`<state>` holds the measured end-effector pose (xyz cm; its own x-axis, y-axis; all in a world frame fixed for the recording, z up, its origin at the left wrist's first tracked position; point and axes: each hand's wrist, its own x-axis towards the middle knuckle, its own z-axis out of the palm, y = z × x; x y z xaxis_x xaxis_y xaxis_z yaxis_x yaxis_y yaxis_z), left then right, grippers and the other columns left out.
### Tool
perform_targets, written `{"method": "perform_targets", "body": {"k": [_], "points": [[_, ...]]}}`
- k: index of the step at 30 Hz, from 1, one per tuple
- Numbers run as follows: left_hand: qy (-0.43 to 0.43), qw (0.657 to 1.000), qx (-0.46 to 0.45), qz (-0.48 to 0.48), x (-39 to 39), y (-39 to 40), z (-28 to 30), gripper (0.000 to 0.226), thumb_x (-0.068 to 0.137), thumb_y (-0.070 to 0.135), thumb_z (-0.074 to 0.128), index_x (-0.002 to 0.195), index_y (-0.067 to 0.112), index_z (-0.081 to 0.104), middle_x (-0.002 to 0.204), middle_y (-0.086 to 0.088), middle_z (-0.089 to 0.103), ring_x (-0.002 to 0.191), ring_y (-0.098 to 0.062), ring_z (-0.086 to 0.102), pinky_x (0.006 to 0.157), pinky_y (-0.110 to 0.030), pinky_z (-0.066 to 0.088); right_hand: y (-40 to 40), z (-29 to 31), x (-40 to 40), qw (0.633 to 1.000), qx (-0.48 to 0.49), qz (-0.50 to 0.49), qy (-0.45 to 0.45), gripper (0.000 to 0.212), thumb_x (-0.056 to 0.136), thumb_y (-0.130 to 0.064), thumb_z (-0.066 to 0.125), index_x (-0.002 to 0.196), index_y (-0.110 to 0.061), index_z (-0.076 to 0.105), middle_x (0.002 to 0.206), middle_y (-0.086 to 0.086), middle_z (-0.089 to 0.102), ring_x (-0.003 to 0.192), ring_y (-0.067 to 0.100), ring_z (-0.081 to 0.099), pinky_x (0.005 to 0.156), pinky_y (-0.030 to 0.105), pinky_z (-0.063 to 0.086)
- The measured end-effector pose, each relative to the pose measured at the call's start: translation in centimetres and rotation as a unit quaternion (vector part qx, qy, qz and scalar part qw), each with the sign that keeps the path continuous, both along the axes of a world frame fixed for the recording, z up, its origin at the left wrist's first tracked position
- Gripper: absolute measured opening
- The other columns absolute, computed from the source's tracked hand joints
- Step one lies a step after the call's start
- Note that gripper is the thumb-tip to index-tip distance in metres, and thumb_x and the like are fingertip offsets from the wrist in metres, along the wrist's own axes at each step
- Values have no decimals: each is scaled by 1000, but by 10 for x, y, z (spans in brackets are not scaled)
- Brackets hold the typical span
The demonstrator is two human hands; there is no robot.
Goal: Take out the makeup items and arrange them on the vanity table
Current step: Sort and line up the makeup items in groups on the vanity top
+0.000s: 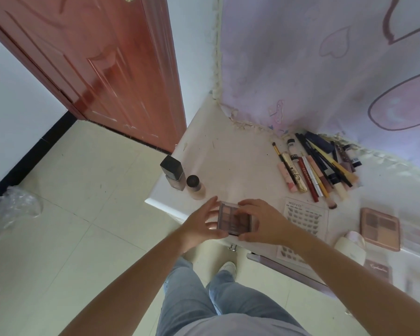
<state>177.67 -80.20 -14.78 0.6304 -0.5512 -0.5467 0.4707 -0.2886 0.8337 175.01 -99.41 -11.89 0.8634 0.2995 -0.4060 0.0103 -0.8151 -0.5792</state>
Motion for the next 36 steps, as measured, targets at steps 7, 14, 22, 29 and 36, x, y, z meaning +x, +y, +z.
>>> {"method": "perform_targets", "body": {"k": [7,14,22,29,36], "points": [[27,999,-34,-29,11,-9,19,77,59,0,73,124,20,38,114,13,55,102,3,55,85,-14,48,-9,31,-6,993,90,-75,27,46,68,-22,78,110,-11,62,110,5,62,99,15,56,92,25,43],[26,998,-17,-51,9,-11,17,77,70,-16,65,136,7,32,117,7,53,109,-9,52,88,-11,45,-17,30,-4,989,95,-86,72,43,72,-22,75,112,-13,63,109,4,64,99,16,58,89,25,47],[33,996,-30,-74,10,-7,19,59,58,8,72,109,31,52,98,24,66,93,2,64,73,-12,50,-24,12,11,951,205,-161,166,21,83,-24,63,104,-23,64,92,-18,63,83,-8,58,70,7,47],[-49,989,139,-1,8,3,0,54,75,-3,67,125,7,49,91,3,59,80,-5,59,64,-6,50,-5,-15,30,948,170,-262,60,24,91,-23,50,84,-8,67,71,-6,61,67,9,59,69,16,51],[-65,978,191,61,0,3,-11,41,74,-1,67,112,5,56,92,-2,59,82,-16,57,70,-11,46,7,-17,39,944,159,-287,18,30,92,-28,47,84,-5,63,74,-2,62,69,9,56,73,22,47]]}}
